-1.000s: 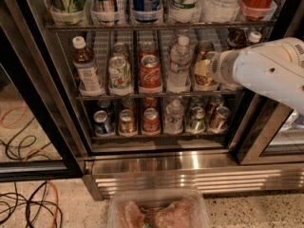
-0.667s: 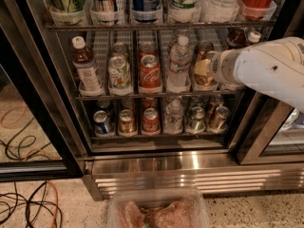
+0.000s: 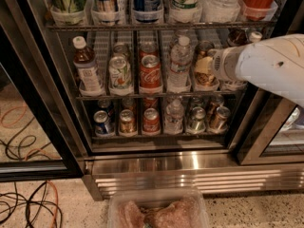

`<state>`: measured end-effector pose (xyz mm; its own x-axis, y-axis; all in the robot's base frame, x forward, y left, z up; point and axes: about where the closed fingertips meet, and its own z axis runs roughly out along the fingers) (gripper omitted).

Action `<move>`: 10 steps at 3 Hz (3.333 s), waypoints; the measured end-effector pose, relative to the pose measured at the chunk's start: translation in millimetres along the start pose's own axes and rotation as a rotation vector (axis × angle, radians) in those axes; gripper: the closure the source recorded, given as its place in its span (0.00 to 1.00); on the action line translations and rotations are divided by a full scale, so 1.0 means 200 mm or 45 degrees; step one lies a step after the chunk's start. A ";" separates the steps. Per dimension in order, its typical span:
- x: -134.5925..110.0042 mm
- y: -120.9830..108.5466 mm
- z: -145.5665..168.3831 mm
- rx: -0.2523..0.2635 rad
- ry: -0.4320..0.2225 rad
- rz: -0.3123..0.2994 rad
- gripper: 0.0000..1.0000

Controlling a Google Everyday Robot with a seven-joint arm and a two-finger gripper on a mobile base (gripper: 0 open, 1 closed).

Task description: Pick orange can from middle shelf of fridge

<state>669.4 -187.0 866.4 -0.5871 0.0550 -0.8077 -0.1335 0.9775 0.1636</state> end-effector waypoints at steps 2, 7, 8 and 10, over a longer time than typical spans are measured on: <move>-0.10 0.02 -0.16 -0.046 0.017 0.014 1.00; 0.47 0.23 -0.47 -0.335 0.758 0.135 1.00; 0.60 0.39 -0.53 -0.459 0.831 0.203 1.00; 0.82 0.64 -0.62 -0.633 1.002 0.313 1.00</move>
Offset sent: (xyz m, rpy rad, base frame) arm -0.0549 -0.0047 0.0803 0.0450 0.1159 0.1493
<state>457.6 -79.0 825.1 -0.9871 -0.0828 -0.1371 -0.1523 0.7490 0.6448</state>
